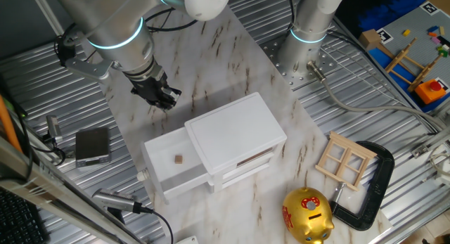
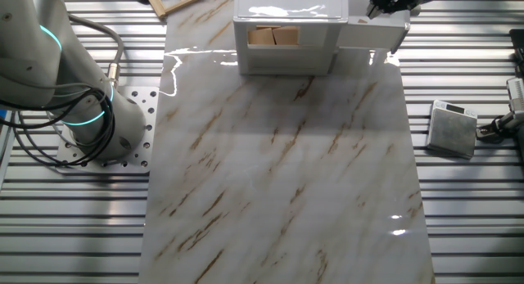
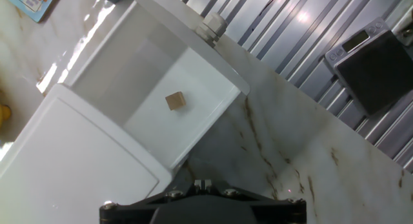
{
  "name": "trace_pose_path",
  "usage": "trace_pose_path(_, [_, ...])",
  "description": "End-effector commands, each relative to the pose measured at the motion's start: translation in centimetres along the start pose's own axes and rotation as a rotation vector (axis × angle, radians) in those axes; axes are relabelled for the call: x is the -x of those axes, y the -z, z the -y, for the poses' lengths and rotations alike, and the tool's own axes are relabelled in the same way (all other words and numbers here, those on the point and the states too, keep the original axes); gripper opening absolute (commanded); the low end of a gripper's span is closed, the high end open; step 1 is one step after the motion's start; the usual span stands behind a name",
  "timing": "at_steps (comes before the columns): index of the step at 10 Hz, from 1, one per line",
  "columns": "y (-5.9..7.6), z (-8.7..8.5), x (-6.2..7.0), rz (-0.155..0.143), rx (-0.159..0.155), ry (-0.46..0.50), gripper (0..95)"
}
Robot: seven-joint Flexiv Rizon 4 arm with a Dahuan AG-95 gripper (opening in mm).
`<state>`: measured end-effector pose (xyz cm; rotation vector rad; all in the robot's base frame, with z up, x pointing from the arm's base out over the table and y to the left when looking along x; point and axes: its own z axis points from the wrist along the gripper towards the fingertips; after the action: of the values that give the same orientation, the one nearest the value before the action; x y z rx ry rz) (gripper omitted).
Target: Put things in the drawer
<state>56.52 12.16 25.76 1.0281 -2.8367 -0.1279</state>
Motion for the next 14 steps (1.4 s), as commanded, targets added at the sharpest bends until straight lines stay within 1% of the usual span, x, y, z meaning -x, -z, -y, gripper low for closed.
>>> trace_pose_path(1, [-0.5, 0.4, 0.2, 0.010, 0.004, 0.008, 0.0])
trace_pose_path(3, [-1.2, 1.1, 0.3, 0.020, 0.003, 0.022, 0.0])
trace_pose_path(5, [-1.9, 2.1, 0.4, 0.026, 0.001, 0.043, 0.0])
trace_pose_path(6, [-2.1, 2.5, 0.4, 0.029, 0.001, 0.050, 0.0])
trace_pose_path(7, [-2.3, 3.4, 0.6, 0.031, 0.003, 0.064, 0.0])
trace_pose_path(8, [-2.4, 3.8, 0.8, 0.031, 0.003, 0.071, 0.0])
trace_pose_path(10, [-3.0, 5.1, 1.4, 0.031, 0.001, 0.086, 0.0])
trace_pose_path(11, [-3.5, 5.9, 1.8, 0.033, 0.000, 0.098, 0.0])
trace_pose_path(14, [-4.4, 7.4, 2.9, 0.034, -0.002, 0.118, 0.0])
